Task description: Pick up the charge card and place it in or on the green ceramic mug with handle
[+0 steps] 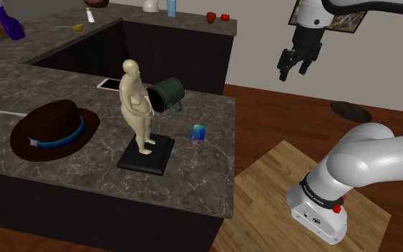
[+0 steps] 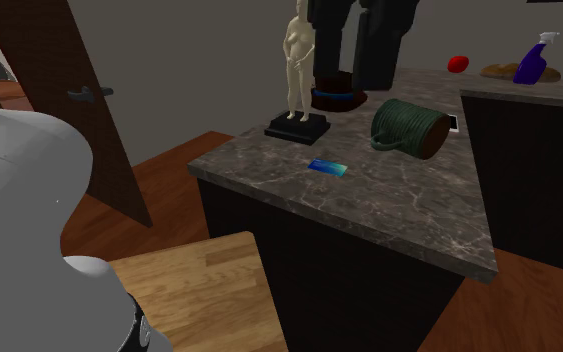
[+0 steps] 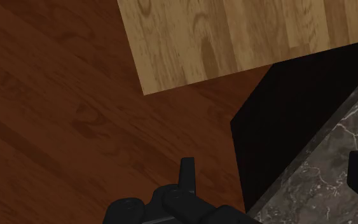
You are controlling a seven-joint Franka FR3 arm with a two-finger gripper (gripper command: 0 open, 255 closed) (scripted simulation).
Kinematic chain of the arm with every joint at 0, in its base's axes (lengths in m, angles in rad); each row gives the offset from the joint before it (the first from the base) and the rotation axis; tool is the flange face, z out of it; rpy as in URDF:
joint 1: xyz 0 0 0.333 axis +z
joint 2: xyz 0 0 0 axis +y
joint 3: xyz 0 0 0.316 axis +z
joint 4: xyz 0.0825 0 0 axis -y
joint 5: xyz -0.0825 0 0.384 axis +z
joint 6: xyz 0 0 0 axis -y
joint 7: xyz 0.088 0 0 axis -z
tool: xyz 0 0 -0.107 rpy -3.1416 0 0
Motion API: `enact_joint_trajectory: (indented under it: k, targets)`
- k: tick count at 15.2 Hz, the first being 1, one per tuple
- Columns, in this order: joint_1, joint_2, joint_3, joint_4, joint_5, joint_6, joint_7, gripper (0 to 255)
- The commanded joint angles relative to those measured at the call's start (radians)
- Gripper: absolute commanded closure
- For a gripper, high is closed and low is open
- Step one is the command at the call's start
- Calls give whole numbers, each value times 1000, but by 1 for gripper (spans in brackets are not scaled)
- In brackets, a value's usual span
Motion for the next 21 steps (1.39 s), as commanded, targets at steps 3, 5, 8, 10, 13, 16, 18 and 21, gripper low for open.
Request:
enact_joint_trajectory:
  k: [3, 5, 8, 10, 13, 16, 18, 21]
  targets:
    - [1, 1, 43, -40, 34, 47, 81, 0]
    - [3, 11, 88, -74, 67, 97, 161, 0]
    - [6, 42, 156, -111, 114, 177, 280, 0]
    - [7, 75, 203, -127, 142, 234, 359, 0]
    - [4, 140, 274, -137, 176, 323, 478, 0]
    - [-7, 223, 346, -129, 198, 412, 598, 0]
    - [-19, 287, 394, -115, 201, 471, 680, 0]
    - [-45, 395, 466, -79, 188, 554, 810, 0]
